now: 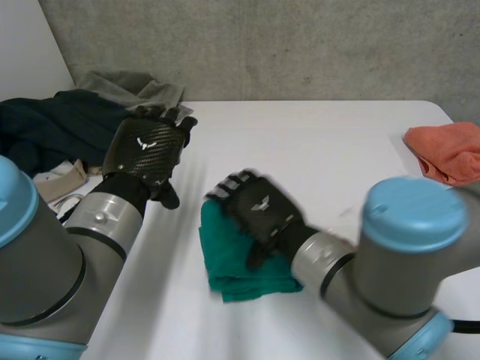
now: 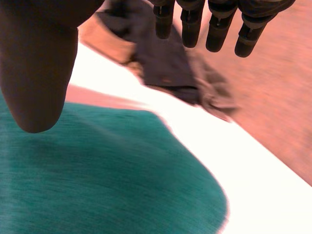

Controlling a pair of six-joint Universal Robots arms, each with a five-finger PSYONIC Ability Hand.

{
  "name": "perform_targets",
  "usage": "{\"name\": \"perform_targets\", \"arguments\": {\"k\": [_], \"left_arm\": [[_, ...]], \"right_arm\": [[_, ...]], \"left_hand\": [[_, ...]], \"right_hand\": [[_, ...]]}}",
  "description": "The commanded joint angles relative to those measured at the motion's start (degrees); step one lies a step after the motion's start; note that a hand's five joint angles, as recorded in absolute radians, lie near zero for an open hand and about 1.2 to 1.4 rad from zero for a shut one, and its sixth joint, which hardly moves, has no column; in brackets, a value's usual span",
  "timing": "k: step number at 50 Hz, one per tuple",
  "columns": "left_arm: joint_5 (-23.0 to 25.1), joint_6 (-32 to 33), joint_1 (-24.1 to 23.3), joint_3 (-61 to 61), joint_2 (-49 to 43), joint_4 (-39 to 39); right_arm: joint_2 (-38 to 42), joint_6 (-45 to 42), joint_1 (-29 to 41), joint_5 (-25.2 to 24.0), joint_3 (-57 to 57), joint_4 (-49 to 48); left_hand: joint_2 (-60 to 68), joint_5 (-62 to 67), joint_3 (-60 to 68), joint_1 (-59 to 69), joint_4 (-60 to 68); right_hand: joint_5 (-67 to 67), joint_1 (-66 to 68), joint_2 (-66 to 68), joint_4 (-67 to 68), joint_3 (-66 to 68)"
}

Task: Fold the laundry.

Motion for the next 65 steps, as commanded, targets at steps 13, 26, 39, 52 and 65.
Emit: {"name": "perform_targets", "arguments": {"k": [13, 26, 39, 52, 65], "left_arm": [[1.3, -15.5, -7.7, 12.7, -22.9, -10.2], [-6.4, -9.4, -8.5, 14.7, -28.3, -15.3], [-0.6, -7.7, -8.7, 16.5, -14.8, -13.8], [24.9, -7.7, -4.0, 16.2, -10.1, -13.6], [30.1, -7.7, -3.1, 16.0, -10.4, -13.6]], "right_arm": [[13.0, 14.1, -10.3, -2.7, -12.6, 17.5], [13.6, 1.9, -10.1, 5.9, -11.8, 13.8], [-4.7, 1.0, -9.3, 6.1, 5.7, -1.0], [-4.2, 0.6, -2.8, 0.8, 20.9, -15.7], [6.6, -8.5, -1.4, 1.1, 17.8, -21.6]], "left_hand": [[1.8, 0.7, 1.5, 2.4, 1.9], [1.3, 0.2, 1.0, 1.9, 1.4], [-1.7, -2.9, -2.1, -1.2, -1.7], [-1.0, -2.1, -1.3, -0.4, -0.9], [-0.9, -2.0, -1.2, -0.3, -0.8]], "right_hand": [[-2.6, -3.4, -2.1, -2.5, -2.5], [0.5, -0.3, 1.0, 0.7, 0.7], [-0.3, -1.2, 0.1, -0.2, -0.2], [0.2, -0.7, 0.6, 0.3, 0.3], [4.5, 3.7, 5.0, 4.7, 4.7]]}}
